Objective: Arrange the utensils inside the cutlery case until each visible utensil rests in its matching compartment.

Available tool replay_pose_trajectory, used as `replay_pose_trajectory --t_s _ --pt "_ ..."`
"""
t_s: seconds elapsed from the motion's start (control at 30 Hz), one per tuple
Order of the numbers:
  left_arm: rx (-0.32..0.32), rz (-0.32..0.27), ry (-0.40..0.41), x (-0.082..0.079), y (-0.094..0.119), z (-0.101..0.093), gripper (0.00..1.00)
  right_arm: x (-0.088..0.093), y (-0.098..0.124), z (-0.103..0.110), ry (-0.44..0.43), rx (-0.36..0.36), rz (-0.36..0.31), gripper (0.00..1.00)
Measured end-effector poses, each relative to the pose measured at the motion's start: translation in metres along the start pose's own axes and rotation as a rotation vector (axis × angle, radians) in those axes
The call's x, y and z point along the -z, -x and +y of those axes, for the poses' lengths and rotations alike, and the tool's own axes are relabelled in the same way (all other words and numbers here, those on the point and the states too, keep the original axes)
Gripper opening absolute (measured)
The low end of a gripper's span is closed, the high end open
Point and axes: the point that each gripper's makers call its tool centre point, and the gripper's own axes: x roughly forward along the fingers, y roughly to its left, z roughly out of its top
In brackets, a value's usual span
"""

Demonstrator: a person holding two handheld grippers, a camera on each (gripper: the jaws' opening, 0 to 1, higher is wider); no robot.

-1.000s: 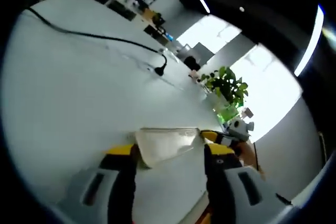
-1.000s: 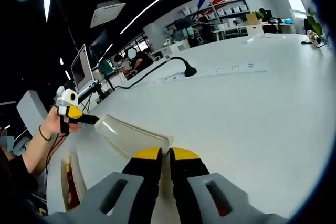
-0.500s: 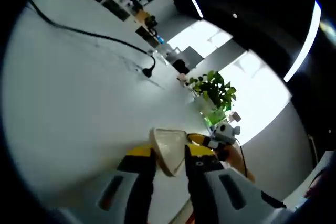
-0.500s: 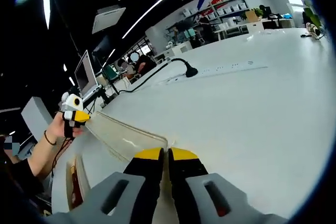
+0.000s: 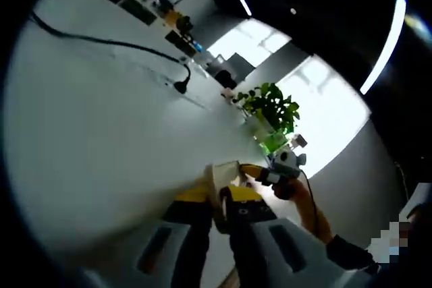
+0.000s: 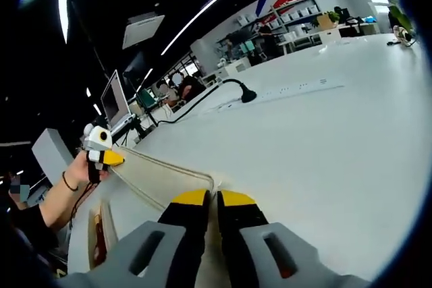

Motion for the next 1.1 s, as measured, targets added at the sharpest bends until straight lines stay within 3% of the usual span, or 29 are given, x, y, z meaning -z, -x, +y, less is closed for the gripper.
replay_pose_trajectory --t_s 0.07,0.1,0.13,0.2,0.37,0.53,0.73,0.87,1.0,1.1 --pt "0.067 -0.02 0.036 0.004 0.0 -0.015 0.03 -0.003 0.002 0.003 0.017 -0.011 -0.021 0.05" --pt "0.064 -0.027 0.023 0.003 0.001 -0.015 0.03 -0.004 0.003 0.003 0.024 -0.013 -0.022 0.05" --pt "0.044 -0.021 -0.043 0.006 0.0 -0.016 0.03 -0.002 0.003 0.003 0.051 -0.01 -0.013 0.06" --pt "0.06 -0.027 -0.042 0.01 -0.002 -0.025 0.03 0.002 0.004 0.003 0.086 -0.004 0.01 0.09" --pt "0.074 -0.018 -0.094 0.013 -0.001 -0.032 0.03 -0.007 0.015 0.002 0.2 0.015 -0.014 0.15" --pt "0.084 -0.016 -0.157 0.013 0.002 -0.038 0.03 -0.016 0.032 0.007 0.433 0.058 0.015 0.17" --pt "0.107 -0.013 -0.202 0.016 0.007 -0.046 0.03 -0.025 0.053 0.029 0.686 0.112 0.031 0.19" --pt "0.145 -0.036 -0.213 0.014 0.015 -0.055 0.03 -0.017 0.064 0.046 0.833 0.119 0.086 0.2" --pt "0.173 -0.05 -0.26 0.013 0.024 -0.064 0.03 -0.016 0.071 0.048 0.853 0.152 0.094 0.2" --pt "0.22 -0.067 -0.27 0.014 0.033 -0.073 0.03 -0.013 0.075 0.055 0.767 0.11 0.063 0.19"
